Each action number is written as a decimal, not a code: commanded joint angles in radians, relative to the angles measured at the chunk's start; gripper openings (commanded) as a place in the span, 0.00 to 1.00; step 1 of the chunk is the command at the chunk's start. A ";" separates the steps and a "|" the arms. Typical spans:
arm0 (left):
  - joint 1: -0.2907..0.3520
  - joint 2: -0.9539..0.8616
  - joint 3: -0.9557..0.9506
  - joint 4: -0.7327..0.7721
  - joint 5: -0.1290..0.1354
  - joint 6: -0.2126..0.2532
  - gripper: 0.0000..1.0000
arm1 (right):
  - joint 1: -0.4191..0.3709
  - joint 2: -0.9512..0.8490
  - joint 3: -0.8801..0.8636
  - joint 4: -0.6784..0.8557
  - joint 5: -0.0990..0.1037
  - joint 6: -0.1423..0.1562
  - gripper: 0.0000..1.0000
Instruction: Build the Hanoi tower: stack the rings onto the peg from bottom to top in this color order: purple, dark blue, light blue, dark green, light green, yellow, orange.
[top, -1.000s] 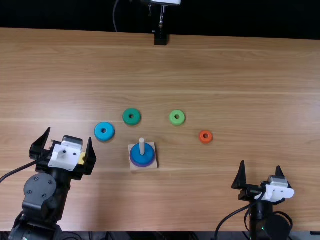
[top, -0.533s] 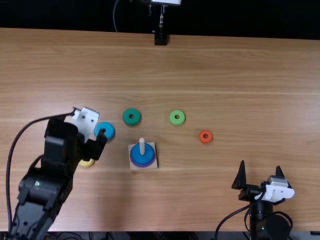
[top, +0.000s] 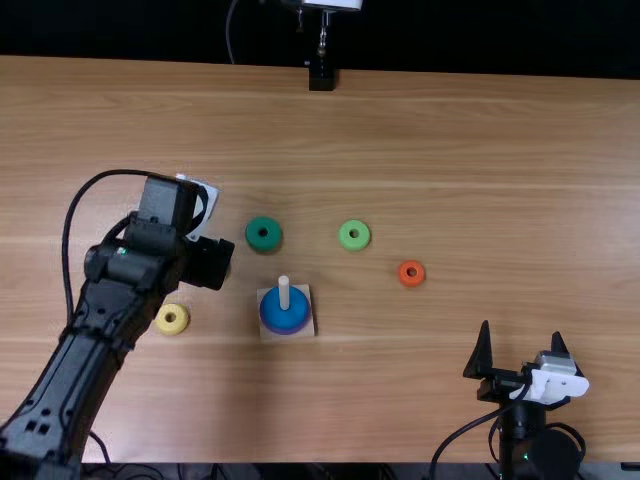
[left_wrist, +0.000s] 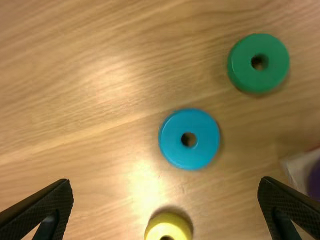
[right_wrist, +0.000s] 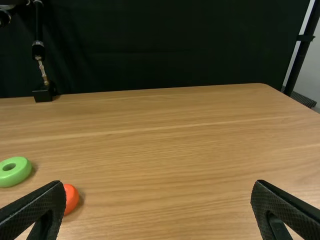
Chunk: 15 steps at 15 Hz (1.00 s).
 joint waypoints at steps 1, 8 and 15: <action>0.004 0.058 0.057 0.002 0.007 -0.072 1.00 | -0.010 -0.012 -0.012 -0.029 -0.001 0.003 1.00; -0.006 0.290 0.127 -0.002 0.007 -0.064 1.00 | -0.011 -0.012 -0.010 -0.029 -0.001 0.003 1.00; -0.017 0.382 0.141 -0.005 0.005 -0.064 1.00 | -0.011 -0.012 -0.012 -0.029 -0.001 0.003 1.00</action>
